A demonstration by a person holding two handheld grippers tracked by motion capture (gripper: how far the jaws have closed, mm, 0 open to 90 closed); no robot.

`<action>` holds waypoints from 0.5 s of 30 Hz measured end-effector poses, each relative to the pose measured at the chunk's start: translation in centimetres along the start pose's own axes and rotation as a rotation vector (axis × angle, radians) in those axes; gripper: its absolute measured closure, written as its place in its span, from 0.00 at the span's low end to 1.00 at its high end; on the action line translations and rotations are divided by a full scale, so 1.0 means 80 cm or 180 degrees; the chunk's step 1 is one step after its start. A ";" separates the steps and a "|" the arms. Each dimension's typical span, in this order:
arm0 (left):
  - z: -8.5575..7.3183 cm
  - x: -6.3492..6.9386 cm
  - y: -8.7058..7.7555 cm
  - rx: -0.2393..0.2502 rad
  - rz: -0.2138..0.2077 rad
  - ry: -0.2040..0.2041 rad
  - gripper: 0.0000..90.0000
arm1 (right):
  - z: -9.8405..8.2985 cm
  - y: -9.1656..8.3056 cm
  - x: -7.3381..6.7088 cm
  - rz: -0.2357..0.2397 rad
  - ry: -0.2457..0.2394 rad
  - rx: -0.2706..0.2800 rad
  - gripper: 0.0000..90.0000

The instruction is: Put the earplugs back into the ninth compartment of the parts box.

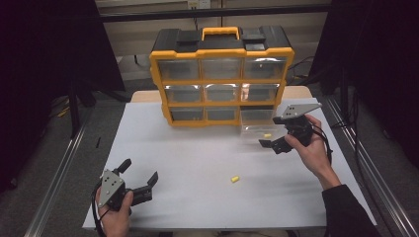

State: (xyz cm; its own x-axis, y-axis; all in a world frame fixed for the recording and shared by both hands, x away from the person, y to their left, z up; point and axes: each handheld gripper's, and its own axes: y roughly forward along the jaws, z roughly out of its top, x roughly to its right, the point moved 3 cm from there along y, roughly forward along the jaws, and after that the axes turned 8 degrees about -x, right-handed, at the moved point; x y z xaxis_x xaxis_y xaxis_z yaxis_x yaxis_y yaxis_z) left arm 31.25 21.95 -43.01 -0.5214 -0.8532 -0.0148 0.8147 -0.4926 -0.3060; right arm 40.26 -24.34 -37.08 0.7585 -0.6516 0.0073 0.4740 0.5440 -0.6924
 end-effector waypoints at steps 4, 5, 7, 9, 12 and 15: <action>0.000 0.000 0.000 -0.0004 -0.0003 -0.0001 0.02 | -0.005 0.003 -0.009 0.0042 -0.0049 0.0002 0.04; 0.000 0.001 0.000 0.0005 -0.0003 0.0000 0.02 | -0.006 0.004 -0.011 0.0041 -0.0049 -0.0008 0.04; 0.000 0.001 -0.001 0.0005 -0.0021 -0.0017 0.02 | -0.007 0.005 -0.015 0.0068 -0.0065 -0.0010 0.04; 0.000 0.001 -0.001 0.0005 -0.0018 -0.0021 0.02 | -0.009 0.006 -0.019 0.0081 -0.0083 -0.0014 0.04; 0.000 0.000 0.000 0.0006 -0.0023 -0.0008 0.02 | -0.012 0.009 -0.026 0.0124 -0.0119 -0.0041 0.04; 0.000 0.001 -0.001 0.0013 -0.0029 -0.0029 0.02 | -0.014 0.011 -0.032 0.0171 -0.0161 -0.0056 0.04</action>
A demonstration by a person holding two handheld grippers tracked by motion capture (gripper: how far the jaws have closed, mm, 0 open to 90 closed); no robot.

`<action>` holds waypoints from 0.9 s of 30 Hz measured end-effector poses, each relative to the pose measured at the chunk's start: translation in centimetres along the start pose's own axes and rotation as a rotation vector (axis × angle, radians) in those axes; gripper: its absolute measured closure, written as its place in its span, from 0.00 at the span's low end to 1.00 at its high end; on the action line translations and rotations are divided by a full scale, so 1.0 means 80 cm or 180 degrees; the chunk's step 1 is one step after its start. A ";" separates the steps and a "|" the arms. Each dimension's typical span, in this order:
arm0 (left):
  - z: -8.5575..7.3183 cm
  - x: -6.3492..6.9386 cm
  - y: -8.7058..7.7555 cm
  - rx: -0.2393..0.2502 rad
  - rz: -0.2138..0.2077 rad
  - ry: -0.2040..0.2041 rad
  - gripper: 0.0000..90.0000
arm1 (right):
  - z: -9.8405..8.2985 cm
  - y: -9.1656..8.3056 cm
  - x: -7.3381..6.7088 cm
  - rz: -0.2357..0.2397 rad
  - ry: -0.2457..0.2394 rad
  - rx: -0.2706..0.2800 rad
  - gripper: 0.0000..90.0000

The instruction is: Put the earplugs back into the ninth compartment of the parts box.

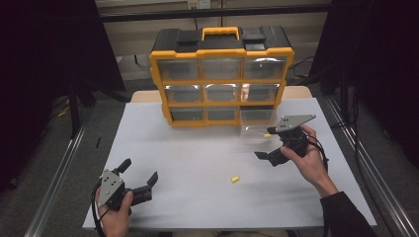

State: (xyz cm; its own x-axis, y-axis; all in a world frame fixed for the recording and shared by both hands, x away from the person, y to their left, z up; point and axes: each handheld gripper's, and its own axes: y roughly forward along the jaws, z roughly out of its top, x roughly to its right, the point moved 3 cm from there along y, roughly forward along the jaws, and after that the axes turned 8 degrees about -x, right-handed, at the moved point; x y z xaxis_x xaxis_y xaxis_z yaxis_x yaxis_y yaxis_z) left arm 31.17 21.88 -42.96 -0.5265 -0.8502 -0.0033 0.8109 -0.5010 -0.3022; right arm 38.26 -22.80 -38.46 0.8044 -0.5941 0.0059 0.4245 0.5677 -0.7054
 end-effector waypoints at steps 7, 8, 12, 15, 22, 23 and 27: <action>0.000 0.000 0.000 -0.0006 0.0007 0.0034 0.02 | -0.002 0.005 -0.013 0.0111 -0.0082 -0.0044 0.04; 0.000 0.000 0.000 -0.0004 0.0005 0.0033 0.02 | -0.003 0.006 -0.015 0.0135 -0.0077 -0.0050 0.04; 0.000 0.000 0.000 -0.0008 -0.0004 0.0009 0.02 | -0.005 0.012 -0.018 0.0182 -0.0092 -0.0081 0.04; 0.000 0.000 0.000 -0.0005 0.0003 0.0031 0.02 | -0.007 0.016 -0.021 0.0215 -0.0120 -0.0114 0.04; 0.000 0.000 0.000 -0.0007 -0.0004 0.0026 0.02 | -0.008 0.022 -0.032 0.0316 -0.0213 -0.0206 0.04; 0.000 0.000 0.000 -0.0005 -0.0004 0.0025 0.02 | -0.008 0.025 -0.034 0.0345 -0.0234 -0.0228 0.04; 0.000 0.000 0.000 -0.0003 -0.0002 0.0028 0.02 | -0.009 0.035 -0.041 0.0426 -0.0295 -0.0318 0.04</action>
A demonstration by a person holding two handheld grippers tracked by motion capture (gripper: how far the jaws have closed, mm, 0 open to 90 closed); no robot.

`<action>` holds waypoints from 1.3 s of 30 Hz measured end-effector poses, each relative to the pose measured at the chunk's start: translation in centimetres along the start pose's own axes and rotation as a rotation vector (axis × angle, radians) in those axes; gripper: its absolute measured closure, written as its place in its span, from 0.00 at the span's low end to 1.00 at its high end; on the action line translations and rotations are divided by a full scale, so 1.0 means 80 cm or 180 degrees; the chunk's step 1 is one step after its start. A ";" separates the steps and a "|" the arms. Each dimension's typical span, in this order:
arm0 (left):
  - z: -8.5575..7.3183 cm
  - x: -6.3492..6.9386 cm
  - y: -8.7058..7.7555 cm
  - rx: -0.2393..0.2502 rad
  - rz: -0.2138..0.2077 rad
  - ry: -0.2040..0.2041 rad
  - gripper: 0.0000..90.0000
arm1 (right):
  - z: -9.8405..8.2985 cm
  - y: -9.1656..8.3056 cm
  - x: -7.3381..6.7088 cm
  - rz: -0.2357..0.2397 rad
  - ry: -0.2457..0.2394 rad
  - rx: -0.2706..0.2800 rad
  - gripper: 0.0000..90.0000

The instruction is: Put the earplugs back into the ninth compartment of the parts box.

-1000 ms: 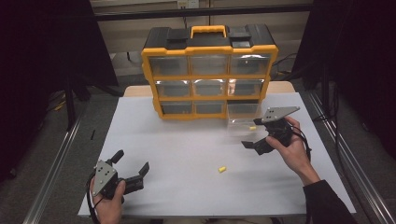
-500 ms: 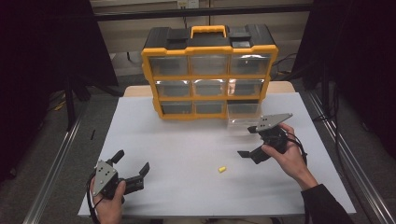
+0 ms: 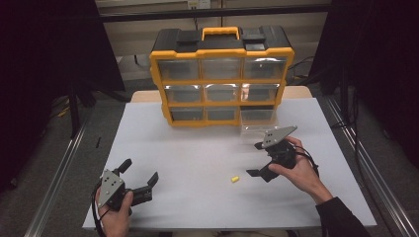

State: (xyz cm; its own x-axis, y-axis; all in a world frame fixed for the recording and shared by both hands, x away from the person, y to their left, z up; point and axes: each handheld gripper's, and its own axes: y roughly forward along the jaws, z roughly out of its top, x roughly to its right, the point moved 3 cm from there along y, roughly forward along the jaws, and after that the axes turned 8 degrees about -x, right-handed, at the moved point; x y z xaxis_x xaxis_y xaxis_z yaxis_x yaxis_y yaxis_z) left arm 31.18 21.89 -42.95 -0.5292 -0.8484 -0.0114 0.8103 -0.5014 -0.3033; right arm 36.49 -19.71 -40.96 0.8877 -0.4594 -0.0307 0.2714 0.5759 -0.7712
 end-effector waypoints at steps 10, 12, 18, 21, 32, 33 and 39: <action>0.000 0.000 0.000 -0.0005 -0.0003 0.0007 0.02 | 0.002 0.024 -0.015 0.0234 -0.0161 -0.0235 0.07; 0.000 0.000 0.000 -0.0002 -0.0005 -0.0003 0.02 | 0.003 0.029 -0.017 0.0280 -0.0186 -0.0270 0.07; 0.000 0.001 0.001 -0.0001 -0.0004 -0.0019 0.02 | 0.011 0.036 -0.022 0.0321 -0.0255 -0.0349 0.10; 0.000 0.002 0.002 -0.0001 -0.0002 0.0002 0.02 | 0.015 0.039 -0.021 0.0312 -0.0272 -0.0376 0.12; 0.000 0.001 0.002 -0.0010 -0.0005 0.0013 0.02 | 0.020 0.062 -0.019 0.0476 -0.0393 -0.0652 0.34; 0.000 0.001 0.002 -0.0011 -0.0013 0.0010 0.02 | 0.022 0.064 -0.019 0.0482 -0.0398 -0.0666 0.36; 0.000 0.000 0.002 -0.0015 -0.0013 0.0007 0.02 | 0.020 0.075 -0.016 0.0489 -0.0451 -0.0800 0.43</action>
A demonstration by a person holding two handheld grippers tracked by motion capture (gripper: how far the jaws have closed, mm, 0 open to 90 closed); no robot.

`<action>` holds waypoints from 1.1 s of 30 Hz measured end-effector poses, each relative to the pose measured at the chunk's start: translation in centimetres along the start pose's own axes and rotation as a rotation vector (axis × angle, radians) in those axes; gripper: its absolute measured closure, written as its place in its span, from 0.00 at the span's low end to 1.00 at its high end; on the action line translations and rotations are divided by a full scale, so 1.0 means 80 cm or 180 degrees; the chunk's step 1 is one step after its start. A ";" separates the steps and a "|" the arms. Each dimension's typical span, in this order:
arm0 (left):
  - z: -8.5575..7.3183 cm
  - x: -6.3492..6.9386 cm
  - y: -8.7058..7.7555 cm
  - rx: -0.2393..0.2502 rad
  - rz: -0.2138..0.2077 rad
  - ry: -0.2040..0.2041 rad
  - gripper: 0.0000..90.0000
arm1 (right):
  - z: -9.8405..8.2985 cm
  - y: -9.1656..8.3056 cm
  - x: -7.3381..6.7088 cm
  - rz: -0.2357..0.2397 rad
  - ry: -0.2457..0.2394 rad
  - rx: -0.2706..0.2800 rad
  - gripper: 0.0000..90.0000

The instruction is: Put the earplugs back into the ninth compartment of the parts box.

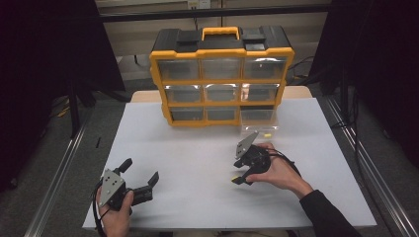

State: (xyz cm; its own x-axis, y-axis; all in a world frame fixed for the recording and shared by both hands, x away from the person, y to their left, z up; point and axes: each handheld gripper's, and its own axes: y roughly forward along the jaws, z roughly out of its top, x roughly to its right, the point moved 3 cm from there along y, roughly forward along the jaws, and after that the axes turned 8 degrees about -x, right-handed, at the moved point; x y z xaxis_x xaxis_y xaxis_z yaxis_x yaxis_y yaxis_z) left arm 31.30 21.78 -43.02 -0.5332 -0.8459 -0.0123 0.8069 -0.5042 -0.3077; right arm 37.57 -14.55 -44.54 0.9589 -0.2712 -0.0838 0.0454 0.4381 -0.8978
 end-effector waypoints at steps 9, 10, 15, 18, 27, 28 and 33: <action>0.000 0.000 0.000 0.0000 0.0016 0.0012 0.02 | 0.002 0.011 0.001 0.0038 -0.0096 -0.0191 0.58; 0.000 0.001 0.001 -0.0003 0.0007 0.0003 0.02 | 0.003 0.012 0.001 0.0050 -0.0115 -0.0204 0.59; 0.000 0.000 0.000 -0.0003 0.0006 0.0007 0.02 | 0.002 0.015 0.002 0.0073 -0.0125 -0.0264 0.67; 0.000 0.000 0.000 0.0002 -0.0004 0.0001 0.02 | 0.001 0.016 0.001 0.0098 -0.0143 -0.0264 0.70; 0.000 0.001 0.001 -0.0006 -0.0010 0.0014 0.02 | 0.002 0.019 -0.001 0.0077 -0.0231 -0.0291 0.82; 0.000 0.001 0.001 -0.0004 -0.0008 0.0014 0.02 | 0.002 0.019 -0.001 0.0076 -0.0232 -0.0292 0.83; 0.000 0.001 0.001 0.0000 -0.0021 0.0013 0.02 | 0.001 0.018 -0.002 0.0078 -0.0201 -0.0297 0.88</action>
State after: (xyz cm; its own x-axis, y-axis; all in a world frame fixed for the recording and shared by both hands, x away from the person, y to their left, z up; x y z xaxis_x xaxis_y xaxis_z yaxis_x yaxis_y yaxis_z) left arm 31.29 21.66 -43.05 -0.5395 -0.8419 -0.0141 0.8034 -0.5096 -0.3079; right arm 37.52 -13.79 -45.75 0.9753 -0.2054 -0.0816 -0.0018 0.3614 -0.9324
